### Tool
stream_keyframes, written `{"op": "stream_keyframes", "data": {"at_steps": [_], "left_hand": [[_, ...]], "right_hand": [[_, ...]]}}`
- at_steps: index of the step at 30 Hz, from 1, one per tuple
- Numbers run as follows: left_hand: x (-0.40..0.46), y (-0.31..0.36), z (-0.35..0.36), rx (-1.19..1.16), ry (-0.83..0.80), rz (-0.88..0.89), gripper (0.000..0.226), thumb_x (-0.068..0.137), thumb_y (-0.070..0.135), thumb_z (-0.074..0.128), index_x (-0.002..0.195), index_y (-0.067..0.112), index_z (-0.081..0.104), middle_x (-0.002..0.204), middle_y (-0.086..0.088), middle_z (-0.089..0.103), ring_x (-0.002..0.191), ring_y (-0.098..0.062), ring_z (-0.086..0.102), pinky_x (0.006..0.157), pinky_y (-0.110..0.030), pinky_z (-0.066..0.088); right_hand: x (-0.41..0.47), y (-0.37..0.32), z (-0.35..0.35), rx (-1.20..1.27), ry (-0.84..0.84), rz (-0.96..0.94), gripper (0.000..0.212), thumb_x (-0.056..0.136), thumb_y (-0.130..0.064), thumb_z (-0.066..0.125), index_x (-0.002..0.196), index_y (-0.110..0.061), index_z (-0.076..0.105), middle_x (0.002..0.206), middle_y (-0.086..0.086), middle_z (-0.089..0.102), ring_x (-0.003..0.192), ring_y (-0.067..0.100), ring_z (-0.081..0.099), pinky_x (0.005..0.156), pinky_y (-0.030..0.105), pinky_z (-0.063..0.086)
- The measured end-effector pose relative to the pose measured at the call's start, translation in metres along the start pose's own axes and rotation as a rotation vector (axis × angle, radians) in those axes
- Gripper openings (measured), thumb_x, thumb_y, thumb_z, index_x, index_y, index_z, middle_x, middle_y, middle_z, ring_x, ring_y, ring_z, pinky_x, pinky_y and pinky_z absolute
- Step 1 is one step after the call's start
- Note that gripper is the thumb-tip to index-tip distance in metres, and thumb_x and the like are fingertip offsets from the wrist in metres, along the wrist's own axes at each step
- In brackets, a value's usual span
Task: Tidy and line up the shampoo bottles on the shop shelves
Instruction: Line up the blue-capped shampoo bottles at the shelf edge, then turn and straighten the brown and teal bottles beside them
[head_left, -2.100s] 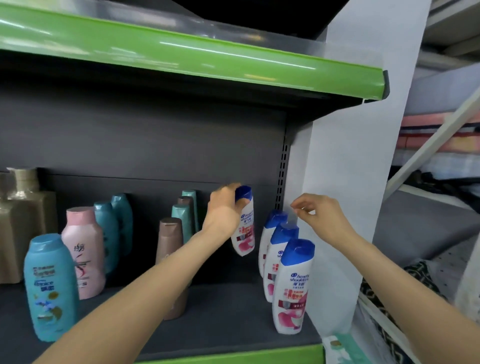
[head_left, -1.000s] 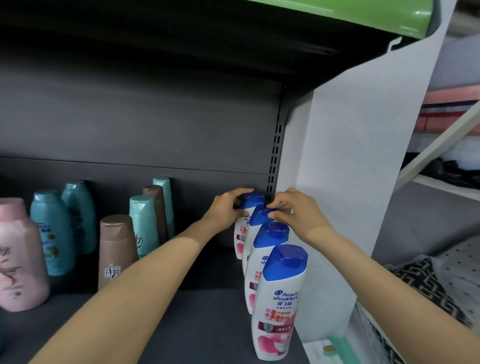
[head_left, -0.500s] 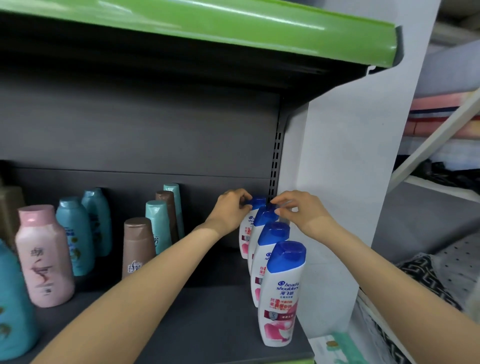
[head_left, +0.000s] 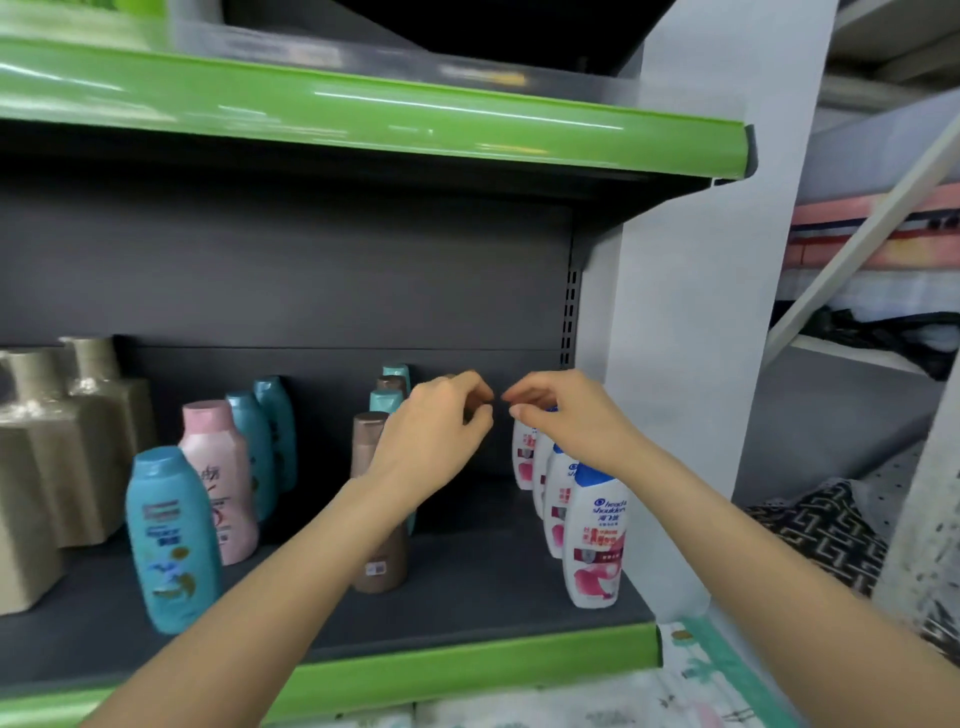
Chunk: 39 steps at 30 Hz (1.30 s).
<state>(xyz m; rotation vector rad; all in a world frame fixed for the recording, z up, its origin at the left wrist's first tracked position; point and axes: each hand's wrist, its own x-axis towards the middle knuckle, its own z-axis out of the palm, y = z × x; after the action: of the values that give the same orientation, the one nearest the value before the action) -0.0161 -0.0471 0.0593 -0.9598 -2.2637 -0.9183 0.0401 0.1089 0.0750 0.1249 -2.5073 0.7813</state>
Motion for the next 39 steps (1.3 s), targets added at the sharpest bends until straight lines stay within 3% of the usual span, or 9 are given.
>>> {"op": "stream_keyframes", "data": {"at_steps": [3, 8, 11, 14, 21, 27, 31, 34, 39], "left_hand": [[-0.021, -0.015, -0.021, 0.032, 0.082, 0.023, 0.019, 0.091, 0.028, 0.052, 0.109, 0.025, 0.058, 0.102, 0.013, 0.055, 0.087, -0.005, 0.054, 0.073, -0.03, 0.048], [-0.047, -0.057, -0.047, 0.06, 0.18, 0.014, 0.033, 0.088, 0.021, 0.058, 0.121, 0.019, 0.053, 0.118, 0.005, 0.045, 0.108, -0.009, 0.042, 0.082, -0.023, 0.04], [-0.056, -0.081, -0.055, 0.013, 0.124, -0.042, 0.046, 0.086, 0.02, 0.062, 0.129, 0.017, 0.046, 0.125, 0.001, 0.043, 0.116, -0.012, 0.043, 0.093, -0.026, 0.04], [-0.062, -0.096, -0.055, -0.056, -0.035, -0.109, 0.057, 0.086, 0.02, 0.064, 0.136, 0.015, 0.038, 0.133, -0.003, 0.042, 0.122, -0.016, 0.045, 0.099, -0.027, 0.04], [-0.065, -0.111, -0.05, -0.239, -0.288, -0.148, 0.054, 0.087, 0.02, 0.064, 0.135, 0.014, 0.041, 0.125, -0.003, 0.057, 0.105, -0.012, 0.057, 0.087, -0.017, 0.043], [-0.071, -0.117, -0.041, -0.376, -0.287, -0.134, 0.055, 0.085, 0.015, 0.065, 0.135, 0.016, 0.041, 0.115, 0.001, 0.057, 0.096, -0.013, 0.06, 0.084, -0.023, 0.05], [-0.078, -0.114, -0.038, -0.419, -0.27, -0.1, 0.057, 0.084, 0.01, 0.066, 0.134, 0.018, 0.04, 0.106, 0.006, 0.054, 0.091, -0.01, 0.057, 0.08, -0.019, 0.047], [-0.079, -0.113, -0.035, -0.392, -0.296, -0.077, 0.06, 0.083, 0.012, 0.068, 0.135, 0.018, 0.04, 0.116, -0.001, 0.057, 0.095, -0.011, 0.055, 0.082, -0.019, 0.044], [-0.09, -0.119, -0.035, -0.32, -0.303, -0.034, 0.071, 0.075, 0.012, 0.075, 0.136, 0.019, 0.039, 0.122, -0.004, 0.057, 0.098, -0.011, 0.053, 0.081, -0.012, 0.036]], "right_hand": [[-0.006, -0.014, 0.019, 0.016, -0.03, -0.001, 0.022, 0.091, -0.02, 0.059, 0.112, -0.02, 0.066, 0.105, -0.009, 0.067, 0.093, 0.002, 0.059, 0.074, 0.003, 0.04], [-0.007, -0.038, 0.051, 0.066, -0.032, 0.007, 0.022, 0.091, -0.019, 0.059, 0.112, -0.02, 0.066, 0.107, -0.004, 0.068, 0.097, 0.007, 0.06, 0.085, 0.018, 0.046], [-0.002, -0.053, 0.068, 0.087, -0.004, 0.003, 0.026, 0.091, -0.018, 0.059, 0.117, -0.02, 0.062, 0.108, -0.002, 0.066, 0.096, 0.01, 0.059, 0.077, 0.011, 0.042], [0.001, -0.064, 0.084, 0.095, 0.022, 0.0, 0.038, 0.091, -0.019, 0.06, 0.128, -0.021, 0.053, 0.119, 0.001, 0.059, 0.104, 0.011, 0.057, 0.085, 0.02, 0.042], [0.008, -0.073, 0.11, 0.142, 0.025, 0.013, 0.038, 0.088, -0.017, 0.063, 0.125, -0.021, 0.055, 0.119, 0.001, 0.061, 0.102, 0.01, 0.058, 0.087, 0.021, 0.048], [0.006, -0.076, 0.118, 0.245, 0.124, 0.085, 0.027, 0.084, -0.014, 0.068, 0.108, -0.019, 0.057, 0.103, 0.004, 0.065, 0.09, 0.017, 0.065, 0.076, 0.043, 0.058], [-0.003, -0.084, 0.12, 0.27, 0.197, 0.117, 0.017, 0.084, -0.012, 0.068, 0.097, -0.016, 0.058, 0.094, 0.001, 0.064, 0.088, 0.018, 0.064, 0.073, 0.041, 0.058], [-0.014, -0.087, 0.118, 0.43, 0.29, 0.188, 0.014, 0.085, -0.006, 0.065, 0.093, -0.014, 0.058, 0.088, 0.0, 0.06, 0.082, 0.018, 0.061, 0.07, 0.038, 0.057], [-0.031, -0.081, 0.108, 0.687, 0.392, 0.28, 0.015, 0.087, -0.008, 0.064, 0.095, -0.02, 0.059, 0.105, 0.005, 0.062, 0.1, 0.017, 0.061, 0.074, 0.036, 0.057]]}}
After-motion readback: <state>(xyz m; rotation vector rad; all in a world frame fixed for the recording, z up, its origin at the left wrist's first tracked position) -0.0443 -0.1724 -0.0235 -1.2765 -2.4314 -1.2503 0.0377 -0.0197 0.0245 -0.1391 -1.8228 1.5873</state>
